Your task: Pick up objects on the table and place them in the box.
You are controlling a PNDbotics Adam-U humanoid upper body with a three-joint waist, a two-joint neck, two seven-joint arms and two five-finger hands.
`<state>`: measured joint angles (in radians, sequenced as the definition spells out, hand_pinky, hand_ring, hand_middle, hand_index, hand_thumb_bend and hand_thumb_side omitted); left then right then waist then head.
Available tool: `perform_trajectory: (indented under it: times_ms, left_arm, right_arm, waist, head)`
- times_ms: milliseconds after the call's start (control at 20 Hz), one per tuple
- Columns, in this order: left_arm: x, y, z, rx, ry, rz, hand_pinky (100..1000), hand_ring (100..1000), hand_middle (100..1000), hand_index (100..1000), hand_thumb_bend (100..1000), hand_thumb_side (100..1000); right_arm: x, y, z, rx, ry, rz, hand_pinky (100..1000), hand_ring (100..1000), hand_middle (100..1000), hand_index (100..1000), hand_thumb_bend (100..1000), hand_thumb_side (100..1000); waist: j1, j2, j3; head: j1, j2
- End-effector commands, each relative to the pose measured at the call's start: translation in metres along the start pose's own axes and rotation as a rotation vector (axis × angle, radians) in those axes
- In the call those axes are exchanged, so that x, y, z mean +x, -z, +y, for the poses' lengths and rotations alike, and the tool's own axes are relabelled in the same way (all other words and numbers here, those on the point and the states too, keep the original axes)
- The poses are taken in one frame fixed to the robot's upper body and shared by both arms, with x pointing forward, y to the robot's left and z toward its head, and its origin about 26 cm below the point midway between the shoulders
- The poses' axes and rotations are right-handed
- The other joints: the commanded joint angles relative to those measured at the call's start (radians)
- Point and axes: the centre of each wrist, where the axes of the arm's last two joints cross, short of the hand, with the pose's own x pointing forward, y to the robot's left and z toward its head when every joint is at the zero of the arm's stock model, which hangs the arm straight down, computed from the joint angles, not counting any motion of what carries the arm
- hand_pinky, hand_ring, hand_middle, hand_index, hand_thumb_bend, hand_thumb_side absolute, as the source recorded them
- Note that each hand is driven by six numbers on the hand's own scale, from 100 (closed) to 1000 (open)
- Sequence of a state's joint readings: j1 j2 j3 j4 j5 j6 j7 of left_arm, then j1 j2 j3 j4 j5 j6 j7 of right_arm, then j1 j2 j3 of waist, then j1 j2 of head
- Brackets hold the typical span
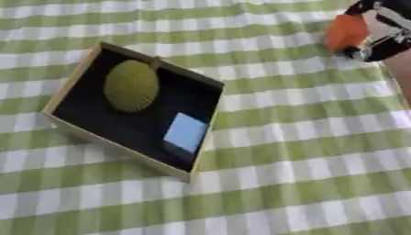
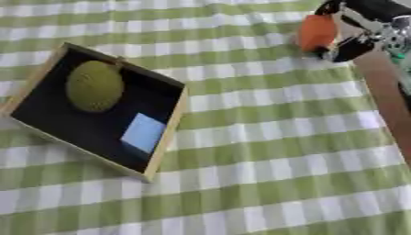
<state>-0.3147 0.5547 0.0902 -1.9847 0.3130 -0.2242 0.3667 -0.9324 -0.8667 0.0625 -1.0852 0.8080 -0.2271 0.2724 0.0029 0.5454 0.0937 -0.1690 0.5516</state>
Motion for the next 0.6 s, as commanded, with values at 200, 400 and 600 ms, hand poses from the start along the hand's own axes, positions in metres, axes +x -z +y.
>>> perform_trajectory:
  times_ms: [200, 400, 600]
  left_arm:
    - [0.007, 0.005, 0.003, -0.02, 0.023, -0.024, 815, 832, 868, 830, 175, 869]
    - [0.007, 0.005, 0.003, -0.02, 0.025, -0.021, 815, 832, 868, 830, 176, 865]
    - [0.006, 0.003, 0.004, -0.018, 0.025, -0.015, 816, 831, 869, 830, 179, 864]
  right_arm:
    - [-0.005, -0.003, -0.018, -0.018, -0.006, -0.003, 849, 811, 637, 764, 306, 125]
    - [-0.003, -0.004, -0.026, -0.04, 0.001, -0.017, 848, 804, 633, 761, 283, 110]
    - [0.002, -0.005, -0.036, -0.075, 0.013, -0.027, 846, 795, 625, 757, 272, 100]
  waist:
    - [-0.009, -0.016, -0.008]
    - [-0.01, -0.027, -0.014]
    - [-0.013, -0.041, -0.02]
  head:
    - [0.002, 0.001]
    - [0.004, 0.011]
    - [0.007, 0.025]
